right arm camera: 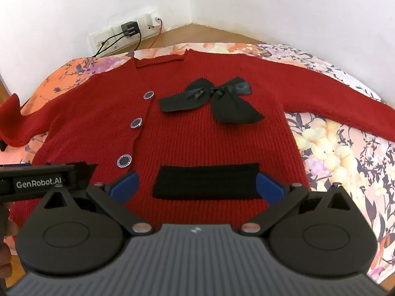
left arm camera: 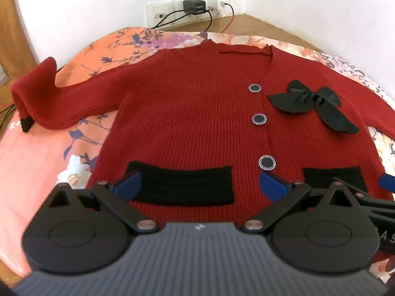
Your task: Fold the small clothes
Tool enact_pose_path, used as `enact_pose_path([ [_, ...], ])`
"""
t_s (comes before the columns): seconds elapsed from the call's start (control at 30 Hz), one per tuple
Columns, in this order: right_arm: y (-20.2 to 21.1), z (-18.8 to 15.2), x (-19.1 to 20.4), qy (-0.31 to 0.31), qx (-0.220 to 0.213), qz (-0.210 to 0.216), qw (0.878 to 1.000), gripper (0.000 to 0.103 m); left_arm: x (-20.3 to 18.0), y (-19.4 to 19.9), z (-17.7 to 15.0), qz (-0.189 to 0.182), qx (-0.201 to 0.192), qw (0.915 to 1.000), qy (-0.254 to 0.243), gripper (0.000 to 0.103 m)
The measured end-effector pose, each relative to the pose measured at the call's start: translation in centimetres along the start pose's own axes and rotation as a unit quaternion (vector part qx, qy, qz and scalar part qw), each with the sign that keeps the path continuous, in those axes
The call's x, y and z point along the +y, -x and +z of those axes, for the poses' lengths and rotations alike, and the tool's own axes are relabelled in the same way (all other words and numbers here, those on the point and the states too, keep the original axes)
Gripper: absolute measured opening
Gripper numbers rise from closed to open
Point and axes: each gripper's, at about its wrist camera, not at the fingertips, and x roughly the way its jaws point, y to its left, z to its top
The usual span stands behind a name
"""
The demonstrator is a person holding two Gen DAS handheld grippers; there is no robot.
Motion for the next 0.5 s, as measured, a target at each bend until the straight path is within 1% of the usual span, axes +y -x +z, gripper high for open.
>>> enact_pose_path([
  [0.2, 0.05, -0.03, 0.0, 0.0, -0.001, -0.001, 1.0, 0.103, 0.04, 0.22, -0.03, 0.001, -0.004, 1.0, 0.001, 0.103],
  [0.43, 0.47, 0.11, 0.22, 0.0, 0.0, -0.003, 1.0, 0.103, -0.1, -0.1, -0.81, 0.0, -0.004, 1.0, -0.004, 0.103],
  [0.5, 0.51, -0.02, 0.26, -0.001, -0.001, -0.005, 1.0, 0.103, 0.21, -0.02, -0.4, -0.004, 0.0, 1.0, -0.006, 0.103],
])
